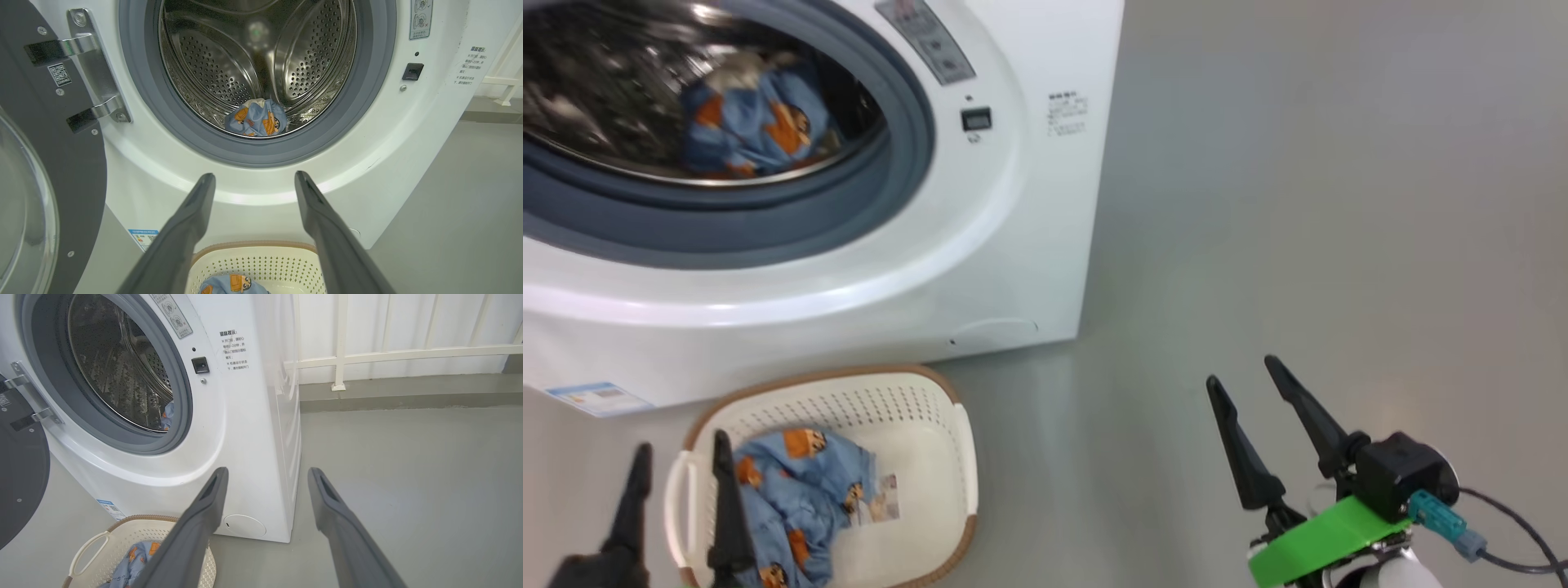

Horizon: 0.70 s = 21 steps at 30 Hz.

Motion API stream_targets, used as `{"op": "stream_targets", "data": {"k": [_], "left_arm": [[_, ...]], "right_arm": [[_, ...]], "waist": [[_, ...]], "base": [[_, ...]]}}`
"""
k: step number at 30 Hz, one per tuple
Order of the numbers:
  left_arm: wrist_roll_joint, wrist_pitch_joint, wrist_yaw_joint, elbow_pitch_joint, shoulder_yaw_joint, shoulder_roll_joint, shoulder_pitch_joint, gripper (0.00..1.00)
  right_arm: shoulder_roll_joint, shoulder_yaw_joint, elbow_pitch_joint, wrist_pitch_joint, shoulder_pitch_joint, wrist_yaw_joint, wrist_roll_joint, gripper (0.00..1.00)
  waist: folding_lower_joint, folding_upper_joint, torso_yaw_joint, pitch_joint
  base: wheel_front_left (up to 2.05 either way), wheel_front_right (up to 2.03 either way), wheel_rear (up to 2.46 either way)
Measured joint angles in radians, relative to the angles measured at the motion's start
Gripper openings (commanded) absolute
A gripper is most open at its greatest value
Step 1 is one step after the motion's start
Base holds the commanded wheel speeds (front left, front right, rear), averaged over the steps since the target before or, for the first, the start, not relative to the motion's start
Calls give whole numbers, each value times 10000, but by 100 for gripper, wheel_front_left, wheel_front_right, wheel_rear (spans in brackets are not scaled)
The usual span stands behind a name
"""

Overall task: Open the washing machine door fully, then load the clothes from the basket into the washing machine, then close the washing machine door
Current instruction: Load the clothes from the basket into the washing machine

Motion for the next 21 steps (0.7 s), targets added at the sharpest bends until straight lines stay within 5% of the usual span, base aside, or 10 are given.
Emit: {"op": "stream_targets", "data": {"k": [21], "left_arm": [[96, 8, -290, 431, -746, -217, 678, 100]], "right_arm": [[8, -48, -1290, 1024, 1601, 0, -52, 100]], "waist": [[0, 0, 449, -2070]], "base": [[0, 0, 0]]}}
